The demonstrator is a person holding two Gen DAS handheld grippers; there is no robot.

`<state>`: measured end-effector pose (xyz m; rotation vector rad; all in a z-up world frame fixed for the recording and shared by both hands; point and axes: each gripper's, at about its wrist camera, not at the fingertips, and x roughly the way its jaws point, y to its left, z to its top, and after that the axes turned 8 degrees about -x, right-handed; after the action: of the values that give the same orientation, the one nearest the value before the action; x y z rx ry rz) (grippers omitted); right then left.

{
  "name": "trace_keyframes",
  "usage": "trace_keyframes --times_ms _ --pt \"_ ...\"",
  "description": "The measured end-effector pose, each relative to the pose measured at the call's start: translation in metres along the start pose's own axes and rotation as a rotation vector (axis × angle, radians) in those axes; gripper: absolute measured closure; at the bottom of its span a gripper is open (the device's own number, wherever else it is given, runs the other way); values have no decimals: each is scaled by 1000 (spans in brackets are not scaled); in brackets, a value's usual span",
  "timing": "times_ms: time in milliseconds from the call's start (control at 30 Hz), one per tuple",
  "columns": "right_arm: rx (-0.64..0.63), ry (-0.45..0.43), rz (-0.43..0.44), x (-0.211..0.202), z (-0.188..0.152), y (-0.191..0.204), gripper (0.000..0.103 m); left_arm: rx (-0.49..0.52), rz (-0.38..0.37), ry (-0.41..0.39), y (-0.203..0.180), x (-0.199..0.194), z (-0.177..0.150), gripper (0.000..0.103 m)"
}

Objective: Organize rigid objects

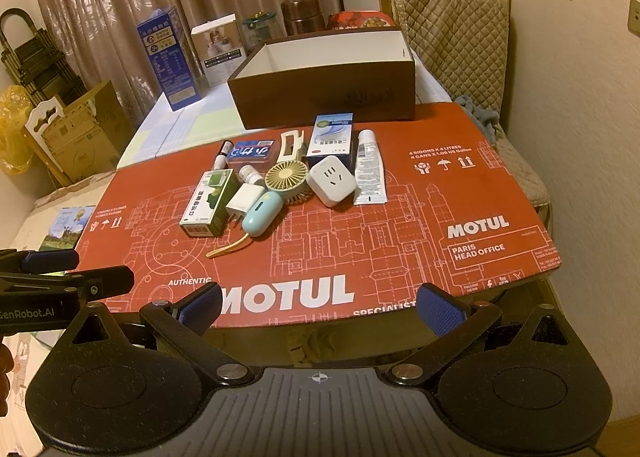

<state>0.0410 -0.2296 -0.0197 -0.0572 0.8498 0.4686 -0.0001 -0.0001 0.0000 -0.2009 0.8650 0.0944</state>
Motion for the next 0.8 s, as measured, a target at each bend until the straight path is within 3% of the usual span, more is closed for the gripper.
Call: trace_keyframes --times_ms 800 --pt "5 0 -1 0 2 2 2 3 -4 -1 7 -1 5 17"
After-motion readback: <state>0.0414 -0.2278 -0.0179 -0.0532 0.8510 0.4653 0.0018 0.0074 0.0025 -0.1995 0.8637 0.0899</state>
